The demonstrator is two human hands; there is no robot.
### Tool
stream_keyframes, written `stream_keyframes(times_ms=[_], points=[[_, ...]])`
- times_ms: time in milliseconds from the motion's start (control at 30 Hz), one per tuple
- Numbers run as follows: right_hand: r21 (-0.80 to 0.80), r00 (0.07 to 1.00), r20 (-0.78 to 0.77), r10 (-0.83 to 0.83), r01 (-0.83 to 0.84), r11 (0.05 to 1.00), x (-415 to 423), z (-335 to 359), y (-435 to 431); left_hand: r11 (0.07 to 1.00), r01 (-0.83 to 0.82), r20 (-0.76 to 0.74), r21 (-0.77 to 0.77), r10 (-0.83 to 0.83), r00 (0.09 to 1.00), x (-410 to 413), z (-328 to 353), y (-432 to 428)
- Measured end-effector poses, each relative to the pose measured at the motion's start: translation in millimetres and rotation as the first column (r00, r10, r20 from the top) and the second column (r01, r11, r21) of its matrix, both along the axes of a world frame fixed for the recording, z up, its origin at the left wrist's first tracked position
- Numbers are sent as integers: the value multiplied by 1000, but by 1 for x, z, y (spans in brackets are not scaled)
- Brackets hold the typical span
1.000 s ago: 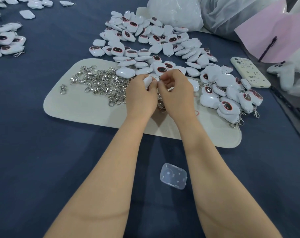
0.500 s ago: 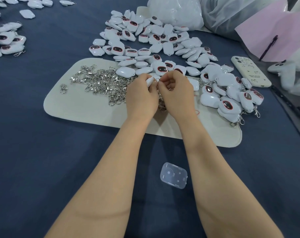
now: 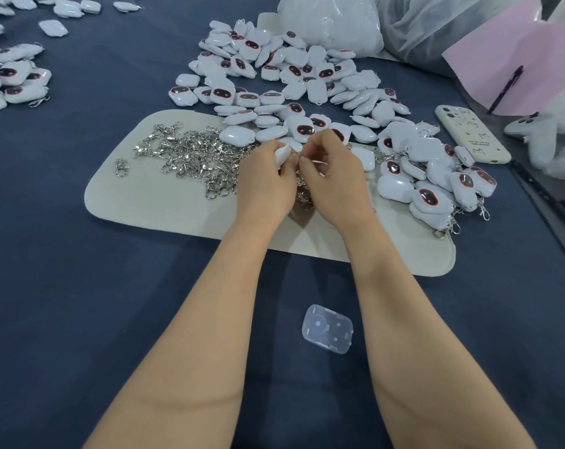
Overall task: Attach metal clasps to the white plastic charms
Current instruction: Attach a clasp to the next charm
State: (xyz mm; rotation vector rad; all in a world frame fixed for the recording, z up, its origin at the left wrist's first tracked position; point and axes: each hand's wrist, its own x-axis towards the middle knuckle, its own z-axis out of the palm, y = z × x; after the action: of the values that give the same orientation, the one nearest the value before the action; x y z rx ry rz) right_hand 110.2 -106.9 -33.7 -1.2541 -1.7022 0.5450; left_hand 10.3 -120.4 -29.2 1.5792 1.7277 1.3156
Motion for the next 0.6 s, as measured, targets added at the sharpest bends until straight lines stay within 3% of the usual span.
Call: stream_keyframes(times_ms=[233, 433, 600], points=[[-71, 992, -124, 6, -15, 997, 5, -3, 2, 998, 51, -13, 39, -50, 999, -1, 2, -1], [-94, 989, -148, 23, -37, 995, 7, -2, 3, 996, 54, -43, 64, -51, 998, -1, 0, 0], [-84, 993, -75, 94, -100, 991, 7, -3, 2, 999, 31, -33, 26, -30, 999, -4, -4, 2]])
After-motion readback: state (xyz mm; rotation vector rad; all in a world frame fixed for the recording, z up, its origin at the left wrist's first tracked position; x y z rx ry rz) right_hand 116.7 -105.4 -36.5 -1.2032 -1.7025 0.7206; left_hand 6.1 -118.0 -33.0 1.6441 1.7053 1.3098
